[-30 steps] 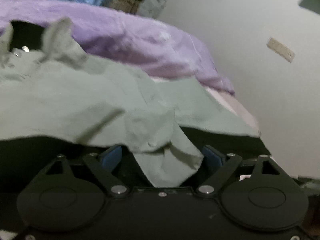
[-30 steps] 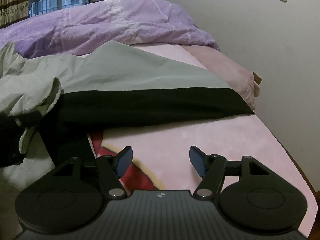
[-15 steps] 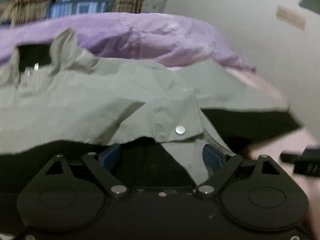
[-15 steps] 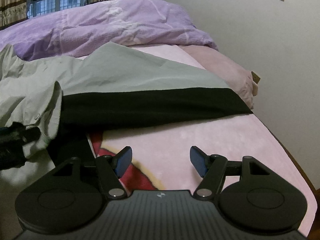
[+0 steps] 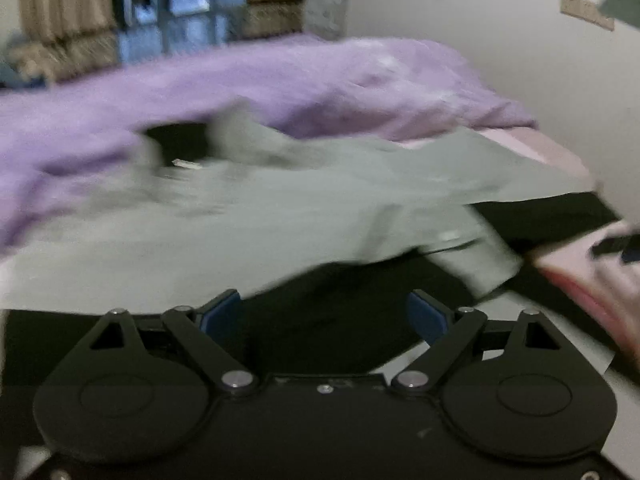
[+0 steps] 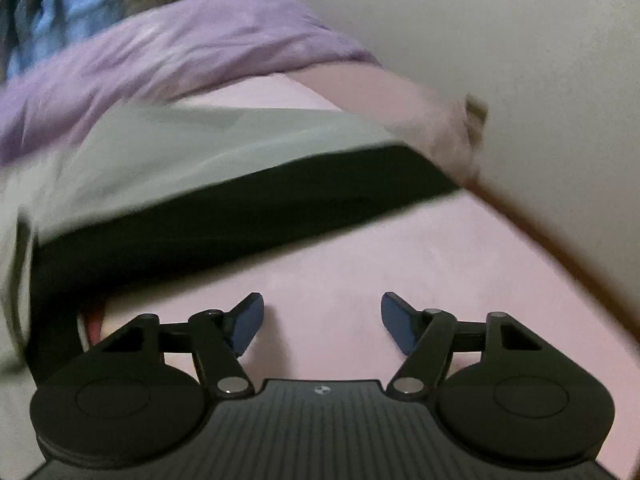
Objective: Fold large clothes
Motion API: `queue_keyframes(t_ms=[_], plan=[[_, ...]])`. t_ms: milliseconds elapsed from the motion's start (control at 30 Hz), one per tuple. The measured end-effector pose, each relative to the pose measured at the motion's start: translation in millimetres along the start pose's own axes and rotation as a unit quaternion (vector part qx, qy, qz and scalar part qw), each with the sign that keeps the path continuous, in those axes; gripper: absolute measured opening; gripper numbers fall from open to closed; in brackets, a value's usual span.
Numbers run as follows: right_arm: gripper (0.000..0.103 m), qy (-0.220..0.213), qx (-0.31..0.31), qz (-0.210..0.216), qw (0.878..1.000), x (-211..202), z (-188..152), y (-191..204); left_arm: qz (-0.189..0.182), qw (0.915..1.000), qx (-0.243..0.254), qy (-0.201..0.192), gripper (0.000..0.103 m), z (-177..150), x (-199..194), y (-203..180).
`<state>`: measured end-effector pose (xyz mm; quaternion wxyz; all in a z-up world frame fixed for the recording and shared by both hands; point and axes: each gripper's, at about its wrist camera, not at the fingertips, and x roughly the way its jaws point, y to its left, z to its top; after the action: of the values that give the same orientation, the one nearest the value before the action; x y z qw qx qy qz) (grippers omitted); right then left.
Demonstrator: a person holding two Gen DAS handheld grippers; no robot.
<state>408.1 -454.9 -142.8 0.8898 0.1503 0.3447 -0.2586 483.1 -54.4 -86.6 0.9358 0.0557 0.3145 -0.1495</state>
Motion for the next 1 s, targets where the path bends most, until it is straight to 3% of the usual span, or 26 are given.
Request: queue_keyframes(t_ms=[67, 200, 267, 300, 333, 367, 400, 500, 600, 667, 767, 833, 900, 1000], plan=[[0.088, 0.007, 0.078, 0.052, 0.996, 8.9, 11.0, -29.7, 0.043, 0.999, -0.013, -0.006, 0.099, -15.4, -32.9, 34.9], [0.09, 0.007, 0.226, 0.119, 0.967, 31.3, 34.9, -65.2, 0.091, 0.9946, -0.05, 0.002, 0.099, -41.7, -73.2, 82.9], [0.07, -0.008, 0.245, 0.127, 0.961, 44.2, 43.2, -66.2, 0.111, 0.9922, -0.056, -0.006, 0.099, -51.7, -90.2, 100.1], [0.062, -0.012, 0.237, 0.12, 0.964, 49.6, 47.9, -62.2, 0.12, 0.9908, -0.062, -0.009, 0.099, -56.2, -97.8, 110.6], [0.027, -0.015, 0.222, 0.106, 0.969, 53.0, 51.1, -55.5, 0.124, 0.9898, -0.069, -0.013, 0.099, -60.0, -103.4, 119.6], [0.011, -0.009, 0.201, 0.085, 0.976, 58.0, 55.0, -48.7, 0.125, 0.989, -0.077, -0.017, 0.099, -62.7, -106.6, 125.4], [0.007, -0.011, 0.185, 0.08, 0.979, 59.6, 57.0, -44.3, 0.127, 0.9878, -0.088, -0.022, 0.099, -66.0, -108.9, 133.4], [0.004, -0.049, 0.172, 0.083, 0.98, 42.9, 54.9, -36.6, 0.139, 0.9839, -0.107, -0.032, 0.099, -74.6, -104.8, 150.3], [0.003, -0.099, 0.121, 0.075, 0.985, 11.7, 56.1, -12.5, 0.132, 0.983, -0.128, 0.0, 0.099, -72.8, -86.0, 156.6], [0.003, -0.12, 0.1, 0.105, 0.982, -0.3, 56.6, 0.3, 0.12, 0.9848, -0.126, -0.001, 0.099, -70.9, -81.1, 154.8], [0.002, -0.138, 0.061, 0.174, 0.973, -22.7, 51.7, 31.4, 0.133, 0.9864, -0.096, -0.01, 0.099, -74.5, -81.6, 142.4], [0.002, -0.139, 0.013, 0.204, 0.969, -38.2, 41.9, 62.7, 0.132, 0.9862, -0.1, -0.007, 0.099, -76.2, -80.6, 142.9], [0.002, -0.131, -0.023, 0.206, 0.969, -46.8, 27.2, 90.4, 0.12, 0.9863, -0.113, -0.006, 0.099, -77.6, -81.4, 146.1], [0.003, -0.077, -0.042, 0.222, 0.971, -33.8, 0.3, 116.7, 0.123, 0.9862, -0.11, -0.011, 0.099, -79.7, -82.4, 145.0]])
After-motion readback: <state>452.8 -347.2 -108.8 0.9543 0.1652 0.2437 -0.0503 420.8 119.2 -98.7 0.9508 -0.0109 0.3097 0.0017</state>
